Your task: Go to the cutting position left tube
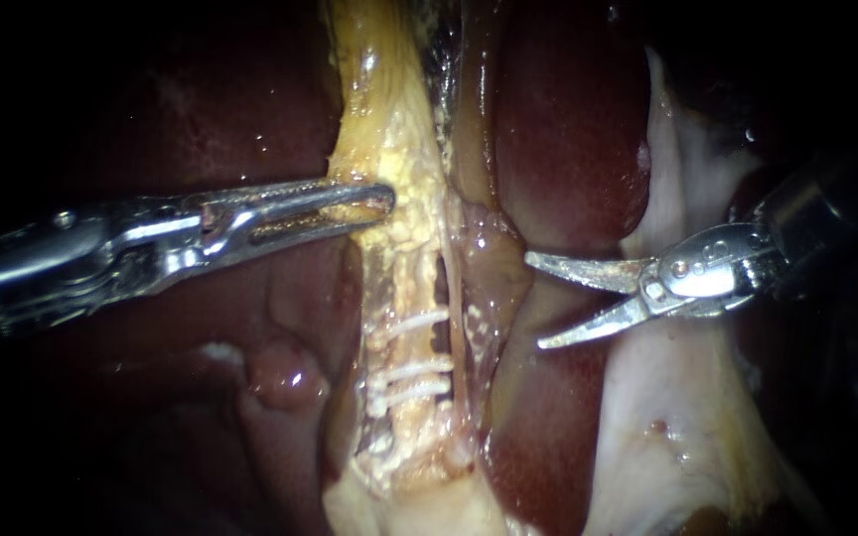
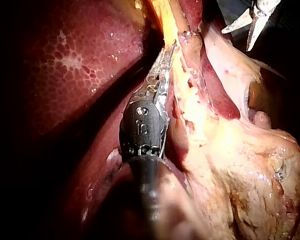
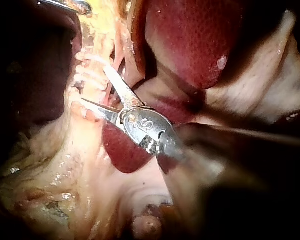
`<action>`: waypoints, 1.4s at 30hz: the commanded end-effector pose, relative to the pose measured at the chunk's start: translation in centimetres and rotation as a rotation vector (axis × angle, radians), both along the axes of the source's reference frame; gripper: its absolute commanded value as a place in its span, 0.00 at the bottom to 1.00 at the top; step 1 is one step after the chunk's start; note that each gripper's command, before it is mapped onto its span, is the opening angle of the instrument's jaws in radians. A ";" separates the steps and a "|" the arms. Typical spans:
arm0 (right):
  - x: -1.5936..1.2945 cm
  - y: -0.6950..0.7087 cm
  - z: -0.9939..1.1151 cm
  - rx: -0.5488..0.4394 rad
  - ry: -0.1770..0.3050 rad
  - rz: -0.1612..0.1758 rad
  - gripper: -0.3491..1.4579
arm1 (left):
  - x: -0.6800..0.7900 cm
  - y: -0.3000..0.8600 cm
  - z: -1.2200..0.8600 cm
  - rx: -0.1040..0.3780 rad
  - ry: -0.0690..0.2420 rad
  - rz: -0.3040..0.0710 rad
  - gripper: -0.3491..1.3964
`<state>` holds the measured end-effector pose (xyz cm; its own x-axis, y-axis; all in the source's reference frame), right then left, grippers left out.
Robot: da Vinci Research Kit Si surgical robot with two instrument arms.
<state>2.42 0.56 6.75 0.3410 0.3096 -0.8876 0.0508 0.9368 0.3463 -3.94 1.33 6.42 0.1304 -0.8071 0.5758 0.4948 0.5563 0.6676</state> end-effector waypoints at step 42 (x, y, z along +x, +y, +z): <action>0.94 -0.39 1.09 0.457 -0.042 -0.290 0.95 | 0.60 0.22 -0.92 -0.030 -0.023 -0.035 0.00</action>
